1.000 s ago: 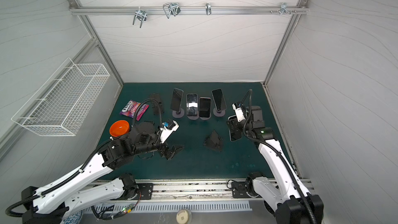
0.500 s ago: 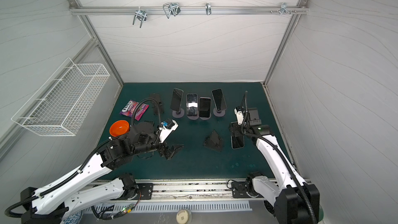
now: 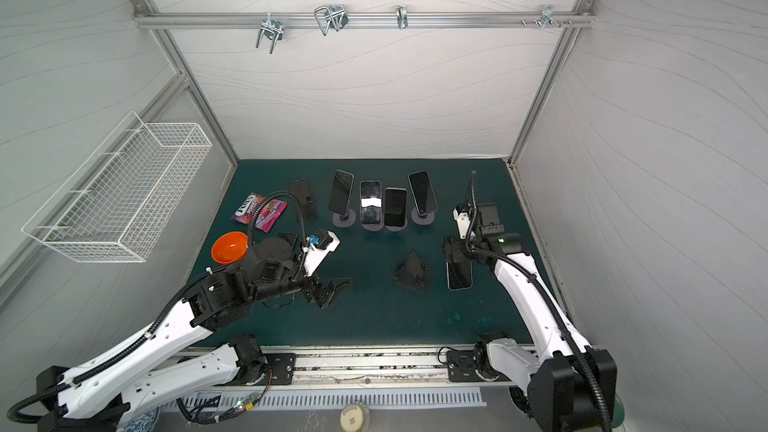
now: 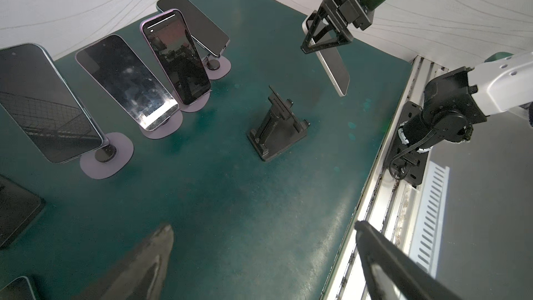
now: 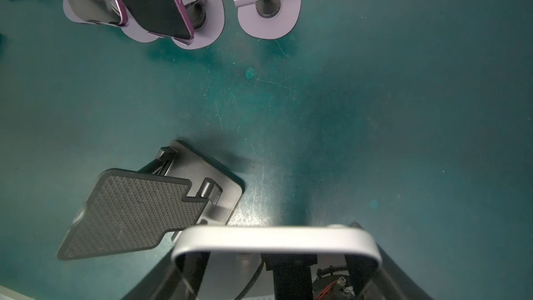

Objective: Remove the phone from the phone stand
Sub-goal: 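Lift the phone off its stand toward the robot with the right gripper, then lower the held phone flat onto the mat with the right gripper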

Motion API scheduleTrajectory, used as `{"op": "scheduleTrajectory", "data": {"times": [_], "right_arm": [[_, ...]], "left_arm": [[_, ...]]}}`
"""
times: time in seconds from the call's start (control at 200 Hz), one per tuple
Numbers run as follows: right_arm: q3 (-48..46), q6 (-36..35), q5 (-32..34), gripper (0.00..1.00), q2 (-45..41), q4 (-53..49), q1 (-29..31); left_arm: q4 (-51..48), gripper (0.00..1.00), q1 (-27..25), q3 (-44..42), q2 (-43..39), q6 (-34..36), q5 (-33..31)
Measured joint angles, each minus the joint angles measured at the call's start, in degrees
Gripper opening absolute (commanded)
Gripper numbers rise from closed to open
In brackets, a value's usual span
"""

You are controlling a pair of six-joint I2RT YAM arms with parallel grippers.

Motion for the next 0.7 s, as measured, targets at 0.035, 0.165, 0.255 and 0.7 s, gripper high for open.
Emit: {"op": "scheduleTrajectory", "data": {"times": [0.035, 0.165, 0.255, 0.7], "right_arm": [[0.44, 0.57, 0.48, 0.0, 0.09, -0.5, 0.0], [2.89, 2.67, 2.93, 0.0, 1.86, -3.02, 0.0], [4.44, 4.72, 4.37, 0.0, 3.96, -4.85, -0.11], [12.9, 10.05, 5.05, 0.0, 16.04, -15.02, -3.45]], "left_arm": [[0.02, 0.99, 0.0, -0.13, 0.09, -0.07, 0.0], [0.46, 0.99, 0.0, -0.2, 0.83, -0.17, 0.02], [0.85, 0.99, 0.0, -0.2, 1.51, -0.17, 0.04], [4.66, 0.99, 0.0, -0.17, 8.15, -0.02, 1.81]]}}
